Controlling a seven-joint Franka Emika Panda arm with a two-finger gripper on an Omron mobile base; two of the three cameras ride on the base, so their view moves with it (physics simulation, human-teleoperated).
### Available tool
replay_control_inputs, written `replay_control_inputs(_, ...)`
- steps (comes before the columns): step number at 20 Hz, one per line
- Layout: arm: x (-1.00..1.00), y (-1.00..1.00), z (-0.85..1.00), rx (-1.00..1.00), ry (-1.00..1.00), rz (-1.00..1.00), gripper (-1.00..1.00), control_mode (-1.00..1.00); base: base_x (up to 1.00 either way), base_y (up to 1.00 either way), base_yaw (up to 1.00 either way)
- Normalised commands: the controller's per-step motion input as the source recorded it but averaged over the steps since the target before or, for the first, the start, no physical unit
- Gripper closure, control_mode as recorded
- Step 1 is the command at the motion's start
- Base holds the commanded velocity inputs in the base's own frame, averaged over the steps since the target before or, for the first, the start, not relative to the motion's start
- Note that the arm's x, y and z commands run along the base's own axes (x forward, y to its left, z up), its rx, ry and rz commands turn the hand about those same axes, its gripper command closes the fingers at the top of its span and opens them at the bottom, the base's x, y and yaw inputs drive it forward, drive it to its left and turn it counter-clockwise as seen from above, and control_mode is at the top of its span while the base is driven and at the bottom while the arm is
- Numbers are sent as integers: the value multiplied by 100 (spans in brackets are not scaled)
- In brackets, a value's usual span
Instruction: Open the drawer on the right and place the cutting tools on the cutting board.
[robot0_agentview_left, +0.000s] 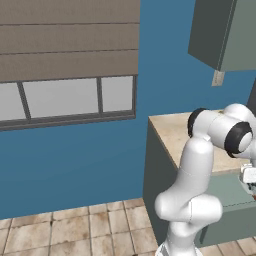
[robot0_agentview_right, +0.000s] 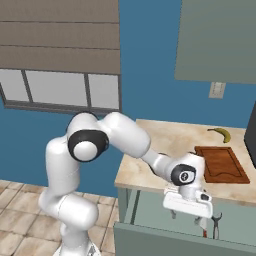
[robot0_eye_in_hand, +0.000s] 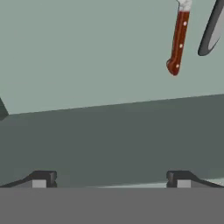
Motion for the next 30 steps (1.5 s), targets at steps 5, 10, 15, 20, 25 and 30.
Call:
replay_control_inputs(5,0,0,-30,1,-28,0,-100,-100,0,0,0)
replay_control_inputs(10,0,0,-26,0,-17,0,-100,-100,0,0,0)
replay_control_inputs(15,0,0,-17,-5,-4,0,-100,-100,0,0,0)
replay_control_inputs(20,-7,-6,-2,-9,0,-3,-100,-100,0,0,0)
replay_control_inputs(25,-32,-21,-4,-8,0,-4,-100,-100,0,0,0)
replay_control_inputs(30,-47,-26,-10,-5,0,-3,-100,-100,0,0,0)
